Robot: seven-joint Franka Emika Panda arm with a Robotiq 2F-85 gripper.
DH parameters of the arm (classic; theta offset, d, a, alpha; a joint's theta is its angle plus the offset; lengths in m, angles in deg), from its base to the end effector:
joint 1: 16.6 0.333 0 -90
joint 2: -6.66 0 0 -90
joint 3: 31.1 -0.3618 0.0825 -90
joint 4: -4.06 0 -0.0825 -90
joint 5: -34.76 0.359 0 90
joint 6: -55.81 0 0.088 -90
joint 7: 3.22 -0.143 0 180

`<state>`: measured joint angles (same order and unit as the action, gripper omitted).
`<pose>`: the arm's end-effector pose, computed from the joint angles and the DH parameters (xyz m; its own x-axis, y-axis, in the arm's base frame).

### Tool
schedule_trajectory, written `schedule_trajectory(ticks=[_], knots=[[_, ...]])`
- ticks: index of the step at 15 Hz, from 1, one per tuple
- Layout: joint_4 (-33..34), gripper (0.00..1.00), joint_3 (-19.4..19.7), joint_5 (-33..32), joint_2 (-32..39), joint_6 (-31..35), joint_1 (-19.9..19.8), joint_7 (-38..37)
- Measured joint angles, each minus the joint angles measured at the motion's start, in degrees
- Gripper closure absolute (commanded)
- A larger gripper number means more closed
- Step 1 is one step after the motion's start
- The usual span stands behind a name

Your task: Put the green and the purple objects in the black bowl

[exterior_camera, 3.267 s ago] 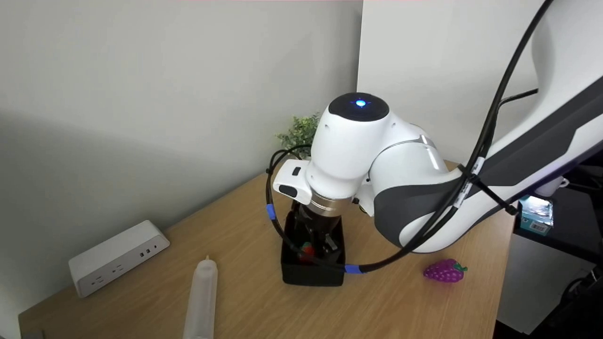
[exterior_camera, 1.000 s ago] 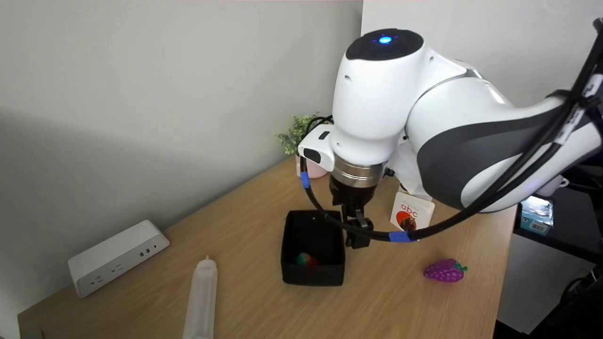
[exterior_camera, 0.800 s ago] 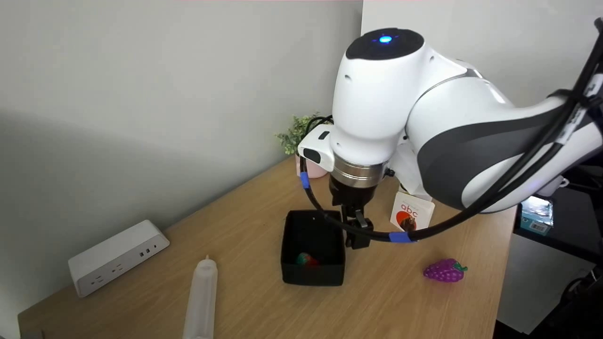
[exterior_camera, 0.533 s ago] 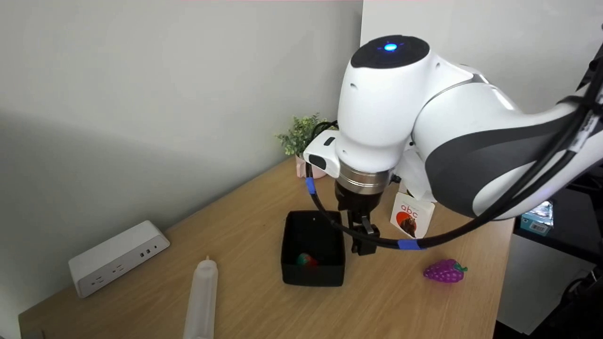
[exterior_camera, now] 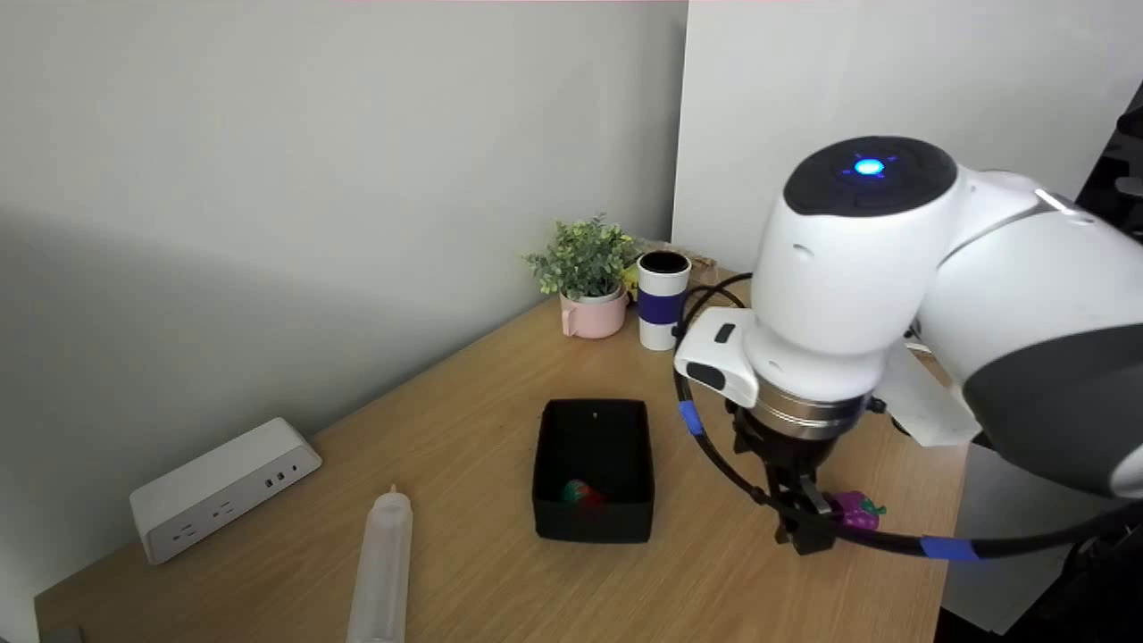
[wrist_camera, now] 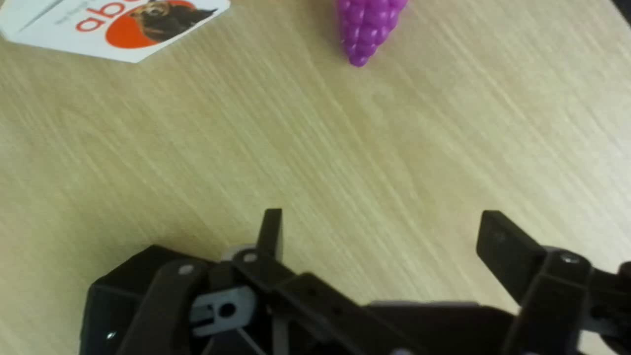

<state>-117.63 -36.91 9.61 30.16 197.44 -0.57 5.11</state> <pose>0.5356 0.2046 0.2379 0.6469 0.7534 -0.1182 0.7593 -0.6220 0.1914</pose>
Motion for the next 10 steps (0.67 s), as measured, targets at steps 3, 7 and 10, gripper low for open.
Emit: schedule_trajectory(ticks=[3, 7, 10], knots=[[-6.79, 0.0, -1.1, -0.2, -2.21, 1.36, -0.09, 2.72], [-13.42, 0.0, -1.51, -3.83, -3.87, 1.49, -0.16, 7.16], [-16.83, 0.0, -0.92, -8.61, -5.24, 1.5, -0.22, 7.25]])
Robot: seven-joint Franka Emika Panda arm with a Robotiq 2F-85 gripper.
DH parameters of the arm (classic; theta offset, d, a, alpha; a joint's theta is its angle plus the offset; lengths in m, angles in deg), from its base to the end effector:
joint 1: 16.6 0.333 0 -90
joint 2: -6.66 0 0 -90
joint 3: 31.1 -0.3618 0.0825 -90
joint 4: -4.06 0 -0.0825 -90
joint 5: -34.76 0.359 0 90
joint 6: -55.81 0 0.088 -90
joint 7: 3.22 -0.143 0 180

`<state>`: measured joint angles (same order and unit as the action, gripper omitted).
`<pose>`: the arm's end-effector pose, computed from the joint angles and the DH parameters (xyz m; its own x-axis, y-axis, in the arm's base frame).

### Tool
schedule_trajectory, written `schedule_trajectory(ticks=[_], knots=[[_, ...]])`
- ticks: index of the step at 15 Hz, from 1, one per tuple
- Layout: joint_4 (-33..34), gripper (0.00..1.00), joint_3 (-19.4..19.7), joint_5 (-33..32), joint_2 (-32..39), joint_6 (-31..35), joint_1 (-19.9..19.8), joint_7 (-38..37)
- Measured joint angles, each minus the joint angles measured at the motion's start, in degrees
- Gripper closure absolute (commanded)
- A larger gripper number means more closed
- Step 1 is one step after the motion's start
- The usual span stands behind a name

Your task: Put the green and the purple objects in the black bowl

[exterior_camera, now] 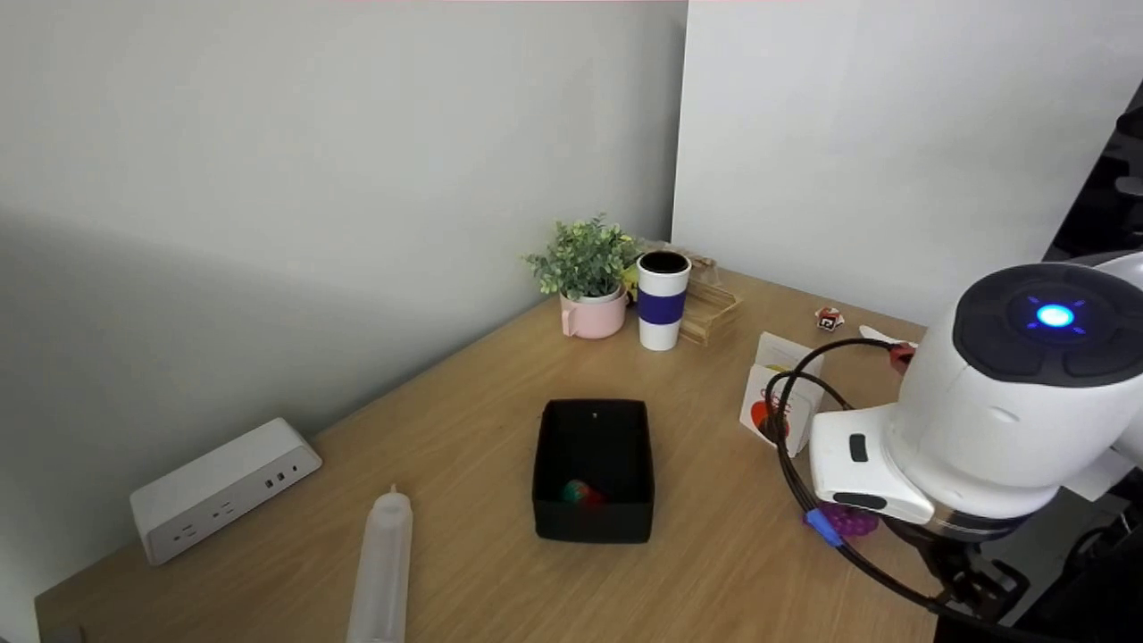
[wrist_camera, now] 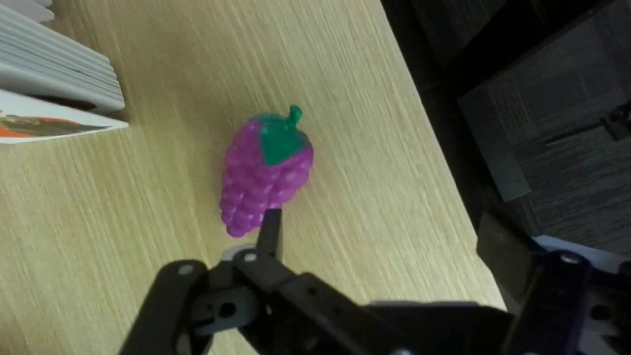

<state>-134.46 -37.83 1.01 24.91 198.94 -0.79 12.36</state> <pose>0.4305 0.1719 0.1954 0.3792 0.8712 -0.3117 0.9252 -0.3634 0.1098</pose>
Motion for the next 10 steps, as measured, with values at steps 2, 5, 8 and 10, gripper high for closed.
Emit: schedule_trajectory(ticks=[2, 5, 8, 10], knots=[[-1.82, 0.0, 0.75, -3.7, -1.26, 1.09, -0.2, -0.78], [-3.87, 0.0, 2.21, -9.14, -3.06, 4.87, -1.19, -4.85], [-5.13, 0.0, 3.68, -12.77, -3.64, 10.73, -3.39, -8.22], [-5.93, 0.0, 5.37, -13.92, -3.64, 15.02, -4.27, -9.5]])
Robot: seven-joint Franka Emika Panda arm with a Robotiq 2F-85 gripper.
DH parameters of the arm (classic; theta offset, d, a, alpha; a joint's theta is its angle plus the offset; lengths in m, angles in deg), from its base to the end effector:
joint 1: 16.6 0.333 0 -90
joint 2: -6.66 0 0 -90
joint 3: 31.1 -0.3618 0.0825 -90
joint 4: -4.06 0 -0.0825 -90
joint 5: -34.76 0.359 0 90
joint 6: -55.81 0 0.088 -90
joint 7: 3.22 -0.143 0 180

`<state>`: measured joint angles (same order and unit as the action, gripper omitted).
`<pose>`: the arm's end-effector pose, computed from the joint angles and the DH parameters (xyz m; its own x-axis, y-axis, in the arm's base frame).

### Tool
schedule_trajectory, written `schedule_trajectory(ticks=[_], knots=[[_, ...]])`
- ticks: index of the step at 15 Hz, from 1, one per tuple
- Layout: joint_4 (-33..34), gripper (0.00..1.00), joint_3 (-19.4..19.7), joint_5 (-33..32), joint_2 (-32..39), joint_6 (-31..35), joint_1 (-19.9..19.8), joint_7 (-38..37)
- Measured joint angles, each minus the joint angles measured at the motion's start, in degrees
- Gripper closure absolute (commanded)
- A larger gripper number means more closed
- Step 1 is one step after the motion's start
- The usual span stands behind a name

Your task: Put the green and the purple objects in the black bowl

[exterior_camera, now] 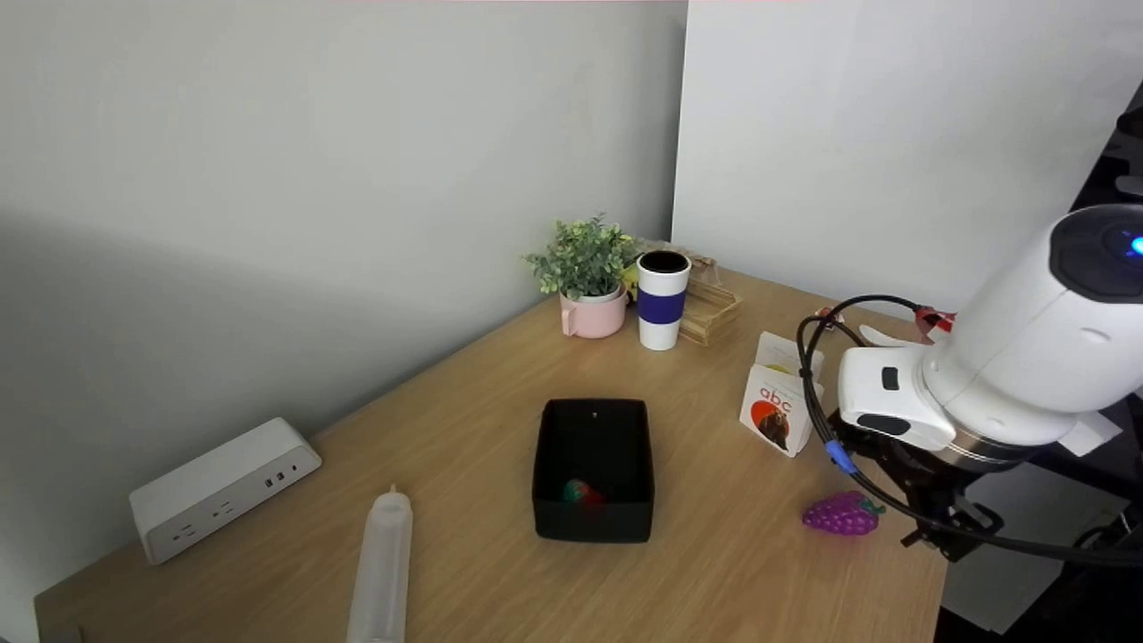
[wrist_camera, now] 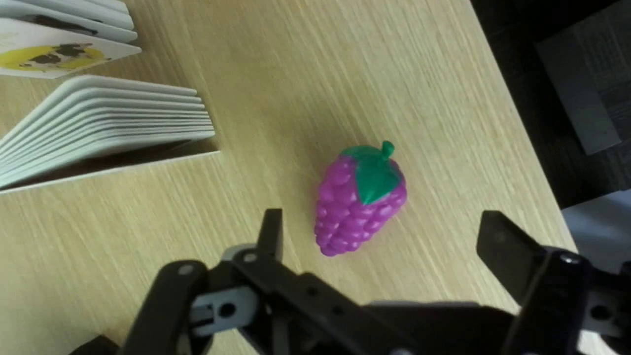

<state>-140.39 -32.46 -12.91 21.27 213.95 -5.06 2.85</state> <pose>0.4373 0.1221 0.2089 0.4559 0.8778 -0.1471 0.8764 -0.4139 0.2460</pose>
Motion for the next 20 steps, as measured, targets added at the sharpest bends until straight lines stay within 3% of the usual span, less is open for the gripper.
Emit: schedule_trajectory(ticks=[6, 12, 13, 14, 16, 20], knots=[[-1.46, 0.0, 4.43, -0.95, 1.47, 9.64, -1.0, -1.29], [-1.23, 0.0, 5.05, -0.49, 6.54, 15.66, -1.13, -1.29], [-1.14, 0.03, 5.05, -0.41, 7.34, 16.09, -1.13, -1.29], [-1.02, 0.26, 5.05, -0.37, 8.01, 16.47, -1.13, -1.29], [-0.89, 0.3, 5.05, -0.3, 9.07, 17.15, -1.14, -1.29], [-0.63, 0.58, 5.0, -0.28, 9.91, 17.33, -1.14, -1.29]])
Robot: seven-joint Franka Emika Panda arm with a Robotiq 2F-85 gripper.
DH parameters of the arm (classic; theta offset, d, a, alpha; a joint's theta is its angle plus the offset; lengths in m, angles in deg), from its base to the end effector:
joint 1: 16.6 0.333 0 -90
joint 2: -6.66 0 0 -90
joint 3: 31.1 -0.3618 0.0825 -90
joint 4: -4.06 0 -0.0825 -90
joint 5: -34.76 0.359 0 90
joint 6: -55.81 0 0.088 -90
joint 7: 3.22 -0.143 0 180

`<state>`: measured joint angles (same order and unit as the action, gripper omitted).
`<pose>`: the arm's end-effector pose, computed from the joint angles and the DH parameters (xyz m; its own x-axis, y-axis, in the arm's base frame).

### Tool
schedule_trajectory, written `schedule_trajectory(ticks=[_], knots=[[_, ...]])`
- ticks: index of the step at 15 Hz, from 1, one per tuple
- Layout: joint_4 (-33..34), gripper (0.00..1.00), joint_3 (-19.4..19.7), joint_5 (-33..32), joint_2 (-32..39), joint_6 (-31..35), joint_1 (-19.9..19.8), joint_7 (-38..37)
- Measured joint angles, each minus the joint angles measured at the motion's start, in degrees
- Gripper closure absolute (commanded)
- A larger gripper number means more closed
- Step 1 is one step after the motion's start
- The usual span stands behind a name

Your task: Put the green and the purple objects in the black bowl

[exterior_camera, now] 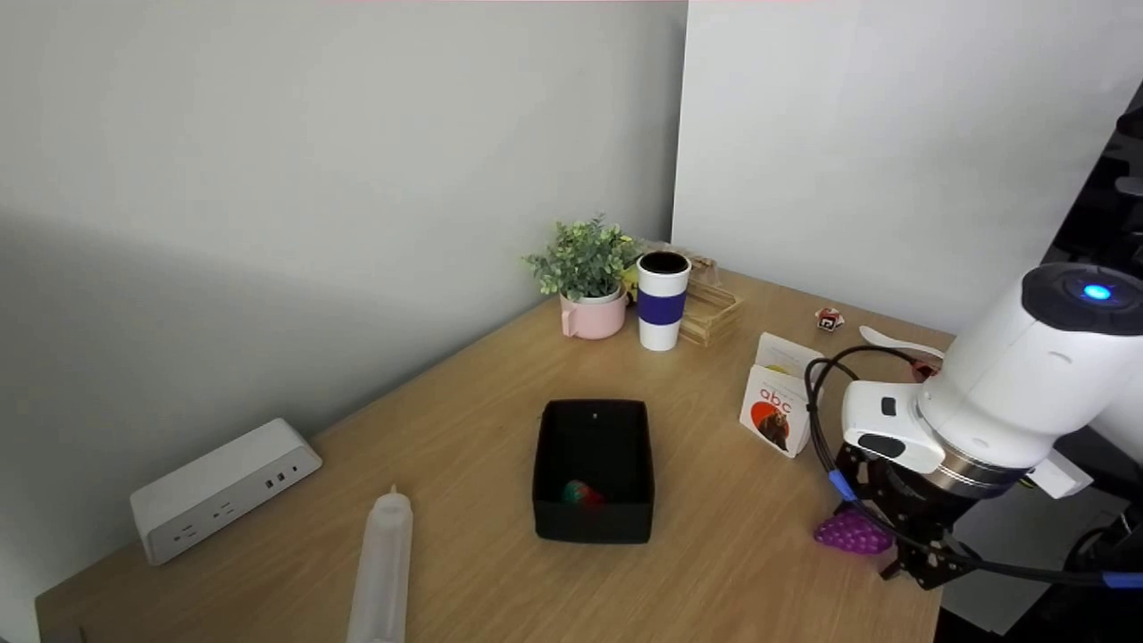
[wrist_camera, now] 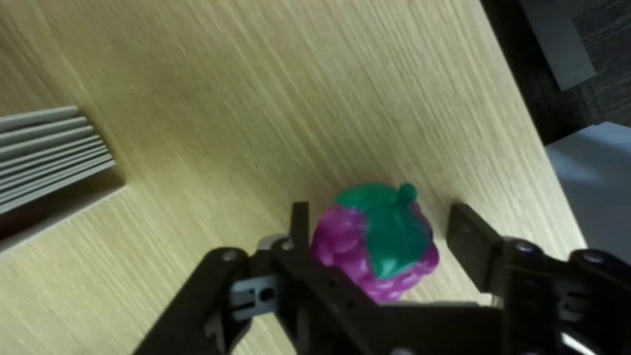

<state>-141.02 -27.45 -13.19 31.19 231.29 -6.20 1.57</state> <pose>0.4388 0.1069 0.1508 0.5051 0.8630 0.0110 0.8519 -0.5006 0.1536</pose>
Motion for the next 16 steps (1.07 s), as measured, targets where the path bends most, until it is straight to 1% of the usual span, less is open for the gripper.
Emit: schedule_trajectory(ticks=[1, 2, 6, 8, 10, 11, 13, 16], knots=[[-0.01, 0.67, -0.12, 0.0, -0.15, -0.01, 0.0, 0.0], [0.01, 0.73, -0.22, 0.0, -0.28, -0.03, 0.02, -0.03], [0.54, 0.73, -0.02, -0.07, -1.34, -0.27, 1.27, -2.5], [0.52, 0.73, 0.97, -0.5, -3.9, -0.69, 3.48, -5.04], [0.55, 0.73, 2.87, -1.73, -7.64, -1.71, 6.77, -8.96], [0.65, 0.73, 4.25, -3.37, -9.78, -2.79, 8.82, -11.91], [1.25, 0.73, 6.8, -8.69, -14.2, -5.92, 12.8, -19.38], [2.37, 0.73, 7.57, -16.7, -19.17, -11.13, 16.06, -29.5]])
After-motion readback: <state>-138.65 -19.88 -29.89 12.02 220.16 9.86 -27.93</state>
